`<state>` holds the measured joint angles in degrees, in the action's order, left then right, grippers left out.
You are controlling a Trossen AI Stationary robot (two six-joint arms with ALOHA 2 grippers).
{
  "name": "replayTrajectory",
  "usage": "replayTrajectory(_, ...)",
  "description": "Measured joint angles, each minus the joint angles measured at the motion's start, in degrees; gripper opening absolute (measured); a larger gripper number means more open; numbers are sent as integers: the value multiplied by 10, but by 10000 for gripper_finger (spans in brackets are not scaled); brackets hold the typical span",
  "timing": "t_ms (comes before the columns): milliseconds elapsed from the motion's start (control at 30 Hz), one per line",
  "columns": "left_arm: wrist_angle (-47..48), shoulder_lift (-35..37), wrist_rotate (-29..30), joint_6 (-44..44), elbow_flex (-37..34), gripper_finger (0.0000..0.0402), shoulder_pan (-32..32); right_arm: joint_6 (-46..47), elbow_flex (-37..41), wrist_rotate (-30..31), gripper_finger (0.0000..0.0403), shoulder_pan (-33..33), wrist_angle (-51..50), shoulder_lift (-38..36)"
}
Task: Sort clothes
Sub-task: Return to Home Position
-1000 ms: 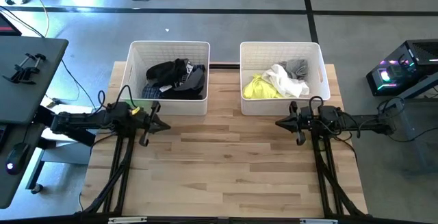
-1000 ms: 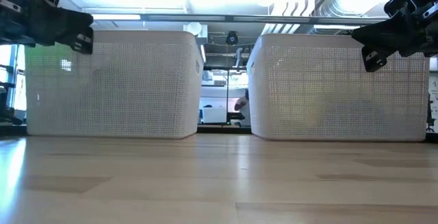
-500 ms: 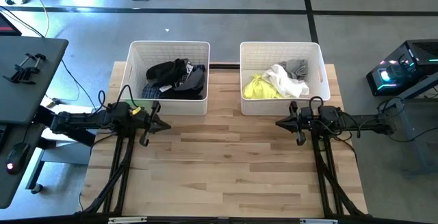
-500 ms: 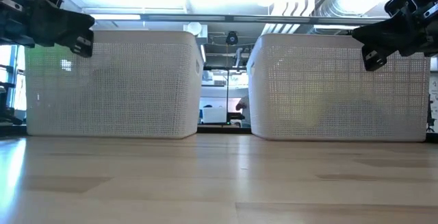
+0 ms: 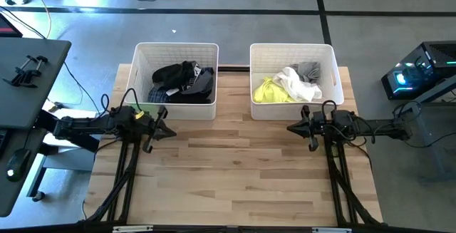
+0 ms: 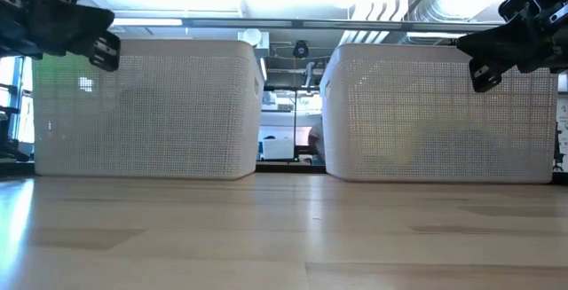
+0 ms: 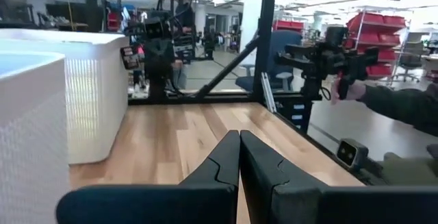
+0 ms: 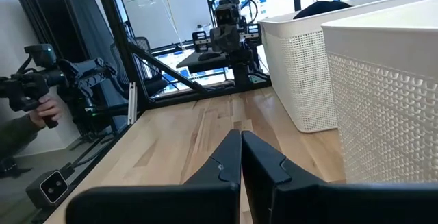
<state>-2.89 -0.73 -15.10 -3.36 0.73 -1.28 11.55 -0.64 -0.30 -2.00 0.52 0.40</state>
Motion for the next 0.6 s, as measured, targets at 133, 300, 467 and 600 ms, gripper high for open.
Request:
replayTrajectory(133, 4, 1, 27, 16, 0, 0, 0, 0, 0, 0, 0, 0, 0, 0)
replayTrajectory(300, 13, 0, 73, 10, 0, 0, 0, -13, 0, 0, 0, 0, 0, 0)
replayTrajectory(467, 14, 0, 75, 6, 0, 0, 0, -15, 0, 3, 0, 0, 0, 0)
replayTrajectory(600, 14, 0, 76, 6, 0, 0, 0, -15, 0, 3, 0, 0, 0, 0)
